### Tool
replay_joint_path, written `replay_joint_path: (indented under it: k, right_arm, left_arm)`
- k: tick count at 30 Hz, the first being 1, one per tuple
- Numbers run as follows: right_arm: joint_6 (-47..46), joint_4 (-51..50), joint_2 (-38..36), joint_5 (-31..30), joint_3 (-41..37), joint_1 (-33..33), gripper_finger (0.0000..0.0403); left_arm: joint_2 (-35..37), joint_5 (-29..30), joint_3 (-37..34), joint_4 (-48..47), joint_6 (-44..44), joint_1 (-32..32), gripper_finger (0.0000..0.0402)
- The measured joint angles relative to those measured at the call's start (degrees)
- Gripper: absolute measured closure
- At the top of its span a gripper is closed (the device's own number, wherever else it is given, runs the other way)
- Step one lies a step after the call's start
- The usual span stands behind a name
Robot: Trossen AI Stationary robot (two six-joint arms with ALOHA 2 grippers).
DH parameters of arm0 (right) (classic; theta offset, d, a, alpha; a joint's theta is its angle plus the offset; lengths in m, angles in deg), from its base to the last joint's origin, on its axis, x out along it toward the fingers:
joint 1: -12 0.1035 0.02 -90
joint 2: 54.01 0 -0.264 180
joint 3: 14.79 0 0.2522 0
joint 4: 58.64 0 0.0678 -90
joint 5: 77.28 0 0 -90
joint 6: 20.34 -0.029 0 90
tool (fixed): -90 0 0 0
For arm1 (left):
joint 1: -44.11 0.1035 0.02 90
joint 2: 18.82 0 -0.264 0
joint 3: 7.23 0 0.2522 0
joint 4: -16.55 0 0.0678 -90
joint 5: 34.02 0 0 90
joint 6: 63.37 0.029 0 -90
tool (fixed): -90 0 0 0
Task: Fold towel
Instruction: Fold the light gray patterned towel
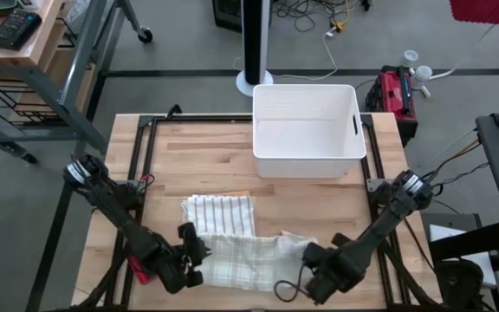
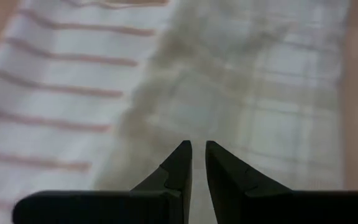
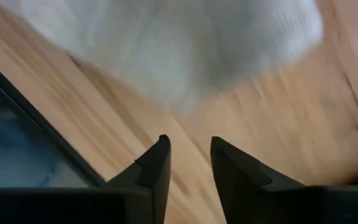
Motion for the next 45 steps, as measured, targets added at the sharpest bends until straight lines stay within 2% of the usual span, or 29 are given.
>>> replay_joint_path:
  k: [2, 4, 7, 10, 13, 17, 21, 24, 26, 29, 34, 40, 45]
  right_arm:
    - [-2.2, -2.5, -0.4, 2.6, 0.0, 1.1, 0.0286]
    - [-5.4, -4.5, -0.7, 0.6, 0.3, 2.6, 0.0277]
    - [-8.7, -2.4, -0.9, -11.9, 0.3, 3.9, 0.0272]
    - [-5.4, 2.4, -0.9, -21.3, 0.3, 2.8, 0.0279]
    - [-0.6, 8.5, -0.1, -27.0, 0.3, -0.2, 0.0302]
    - [4.0, 12.1, 3.2, -25.9, 0.0, -4.3, 0.0348]
    - [6.2, 10.1, 8.4, -14.7, 0.0, -6.5, 0.0393]
    - [5.6, 4.4, 11.4, -8.1, -0.1, -6.9, 0.0398]
    - [3.3, -0.5, 12.3, -7.0, -0.1, -6.7, 0.0397]
    - [0.5, -2.9, 11.9, -7.8, -0.1, -5.9, 0.0401]
    - [-2.1, -5.2, 6.8, -11.8, -0.1, -5.9, 0.0401]
    - [-0.1, -2.8, -0.8, -18.9, -0.1, -3.8, 0.0401]
    - [-0.5, 3.3, -4.5, -25.3, -0.1, -2.7, 0.0402]
  left_arm:
    - [-1.1, -0.8, 0.0, 4.3, 2.9, 0.8, 0.0365]
    - [-2.1, -0.6, 0.0, 8.7, 6.0, 1.3, 0.0365]
    - [-3.5, -0.5, 0.0, 11.5, 8.8, 2.5, 0.0365]
    - [-5.2, -1.0, 0.0, 11.5, 9.1, 4.4, 0.0365]
    - [-6.4, -4.7, 0.0, 11.1, 9.2, 7.2, 0.0365]
    - [-7.4, -5.7, 0.0, 7.7, 7.0, 9.9, 0.0365]
    - [-7.5, -5.3, 0.0, 1.7, 0.4, 10.6, 0.0365]
    - [-7.5, -5.2, 0.0, -1.3, -3.6, 10.3, 0.0365]
    - [-7.5, -5.4, 0.1, -3.0, -5.2, 10.1, 0.0365]
    - [-7.4, -5.6, 0.1, -3.1, -4.5, 10.0, 0.0365]
    - [-7.3, -6.5, 2.7, -3.2, 0.2, 10.0, 0.0365]
    - [-7.2, -3.4, 7.1, -3.0, 12.3, 10.3, 0.0365]
    - [-7.2, -0.8, 10.2, -2.6, 24.7, 11.4, 0.0365]
